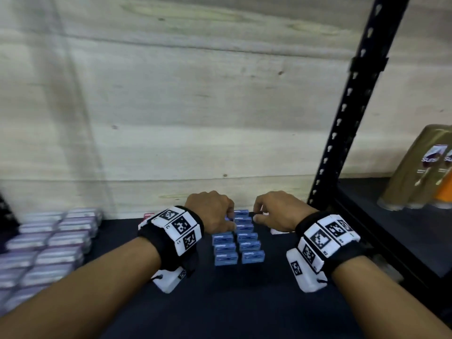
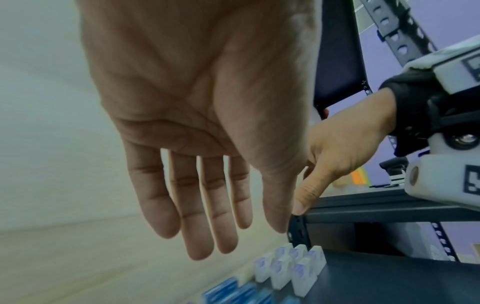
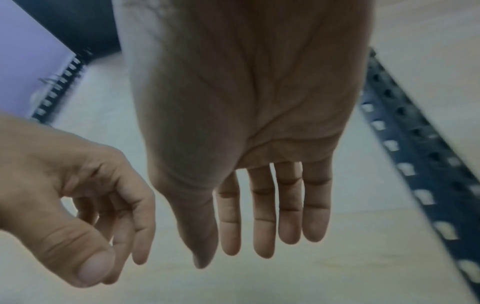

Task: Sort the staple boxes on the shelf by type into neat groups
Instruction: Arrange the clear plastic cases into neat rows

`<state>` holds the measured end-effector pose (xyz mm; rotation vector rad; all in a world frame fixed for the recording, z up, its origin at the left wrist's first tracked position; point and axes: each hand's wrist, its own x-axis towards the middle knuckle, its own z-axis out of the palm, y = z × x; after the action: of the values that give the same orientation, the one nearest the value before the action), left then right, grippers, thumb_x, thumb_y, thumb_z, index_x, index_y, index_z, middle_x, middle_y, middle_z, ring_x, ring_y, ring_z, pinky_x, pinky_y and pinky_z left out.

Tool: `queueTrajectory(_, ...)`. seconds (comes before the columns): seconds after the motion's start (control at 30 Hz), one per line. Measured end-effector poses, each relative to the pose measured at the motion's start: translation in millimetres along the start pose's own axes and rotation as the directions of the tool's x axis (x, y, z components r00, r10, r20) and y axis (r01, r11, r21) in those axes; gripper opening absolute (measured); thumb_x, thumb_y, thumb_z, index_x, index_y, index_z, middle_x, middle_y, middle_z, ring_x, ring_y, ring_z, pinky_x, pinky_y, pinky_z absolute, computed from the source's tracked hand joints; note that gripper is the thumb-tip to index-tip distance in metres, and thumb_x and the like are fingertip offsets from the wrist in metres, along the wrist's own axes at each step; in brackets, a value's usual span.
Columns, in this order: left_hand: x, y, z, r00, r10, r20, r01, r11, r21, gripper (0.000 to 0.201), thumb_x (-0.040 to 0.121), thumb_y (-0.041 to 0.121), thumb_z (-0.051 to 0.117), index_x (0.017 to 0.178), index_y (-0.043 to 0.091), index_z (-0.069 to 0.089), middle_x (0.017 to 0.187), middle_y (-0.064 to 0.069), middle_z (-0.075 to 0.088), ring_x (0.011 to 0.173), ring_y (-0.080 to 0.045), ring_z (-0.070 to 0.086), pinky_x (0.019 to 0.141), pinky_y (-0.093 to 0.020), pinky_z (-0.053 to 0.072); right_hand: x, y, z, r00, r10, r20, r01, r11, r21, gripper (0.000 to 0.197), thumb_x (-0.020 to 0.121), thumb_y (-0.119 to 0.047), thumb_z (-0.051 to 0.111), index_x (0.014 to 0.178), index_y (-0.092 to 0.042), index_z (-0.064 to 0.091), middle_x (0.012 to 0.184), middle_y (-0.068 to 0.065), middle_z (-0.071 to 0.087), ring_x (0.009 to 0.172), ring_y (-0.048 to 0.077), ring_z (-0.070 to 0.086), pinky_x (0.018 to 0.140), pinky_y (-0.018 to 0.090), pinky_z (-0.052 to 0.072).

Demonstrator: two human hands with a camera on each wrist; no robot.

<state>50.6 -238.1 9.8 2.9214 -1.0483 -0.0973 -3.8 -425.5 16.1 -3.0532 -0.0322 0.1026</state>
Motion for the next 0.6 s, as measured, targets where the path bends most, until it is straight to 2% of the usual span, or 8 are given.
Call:
queueTrajectory(0.07, -25, -20, -1, 0.999, -0.041, -0.006, 0.041, 0.999, -0.011, 0.031, 0.084, 0.061, 0.06, 0.103, 0.037, 0.061, 0.1, 0.013, 0.066, 0.093, -0.017, 0.062, 0.071, -0.029, 0.044, 3, -30, 3, 0.999, -0.043, 0.008, 0.043, 0.999, 0.031, 0.026, 0.094, -0.041, 0.061, 0.113, -0.024, 0.065, 0.116, -0.001, 0.066, 0.097, 0.018, 0.056, 0.076, 0.028, 0.038)
queueTrajectory(0.17, -62, -49, -1, 0.992, -0.125, -0.023, 0.124, 0.992, -0.036, 0.03, 0.084, 0.06, 0.06, 0.102, 0.036, 0.062, 0.101, 0.014, 0.066, 0.095, -0.016, 0.062, 0.079, -0.032, 0.049, 5, -74, 11, 0.993, -0.12, -0.013, 0.121, 0.989, 0.089, 0.026, 0.095, -0.039, 0.059, 0.115, -0.022, 0.065, 0.117, 0.0, 0.065, 0.105, 0.02, 0.059, 0.082, 0.03, 0.045)
queueTrajectory(0.23, -90, -70, 0, 0.984, -0.176, -0.021, 0.175, 0.983, -0.048, 0.03, 0.084, 0.06, 0.06, 0.102, 0.037, 0.062, 0.104, 0.013, 0.066, 0.096, -0.015, 0.061, 0.082, -0.034, 0.05, 6, -105, 18, 0.985, -0.168, -0.032, 0.17, 0.978, 0.123, 0.024, 0.095, -0.039, 0.059, 0.113, -0.023, 0.065, 0.113, -0.002, 0.066, 0.104, 0.02, 0.06, 0.086, 0.032, 0.049)
queueTrajectory(0.33, -127, -104, 2, 0.969, -0.247, 0.009, 0.247, 0.966, -0.082, 0.024, 0.085, 0.057, 0.06, 0.098, 0.037, 0.061, 0.104, 0.014, 0.065, 0.096, -0.014, 0.061, 0.084, -0.035, 0.051, 10, -150, 31, 0.969, -0.243, -0.051, 0.248, 0.956, 0.155, 0.022, 0.095, -0.038, 0.06, 0.111, -0.024, 0.065, 0.107, -0.004, 0.068, 0.1, 0.018, 0.062, 0.086, 0.033, 0.051)
queueTrajectory(0.47, -175, -149, 9, 0.93, -0.366, 0.009, 0.365, 0.925, -0.108, 0.026, 0.086, 0.058, 0.059, 0.103, 0.038, 0.062, 0.1, 0.019, 0.062, 0.099, -0.01, 0.059, 0.086, -0.033, 0.049, 15, -205, 49, 0.937, -0.347, -0.051, 0.35, 0.916, 0.198, 0.018, 0.092, -0.038, 0.062, 0.106, -0.027, 0.065, 0.105, -0.007, 0.068, 0.1, 0.017, 0.062, 0.087, 0.033, 0.05)
queueTrajectory(0.6, -223, -189, 22, 0.887, -0.462, 0.004, 0.459, 0.88, -0.123, 0.016, 0.087, 0.054, 0.057, 0.096, 0.041, 0.061, 0.101, 0.02, 0.06, 0.097, -0.01, 0.058, 0.083, -0.033, 0.049, 15, -257, 65, 0.886, -0.463, 0.001, 0.452, 0.865, 0.219, 0.022, 0.093, -0.037, 0.061, 0.111, -0.025, 0.064, 0.106, -0.005, 0.068, 0.102, 0.018, 0.062, 0.089, 0.034, 0.05)
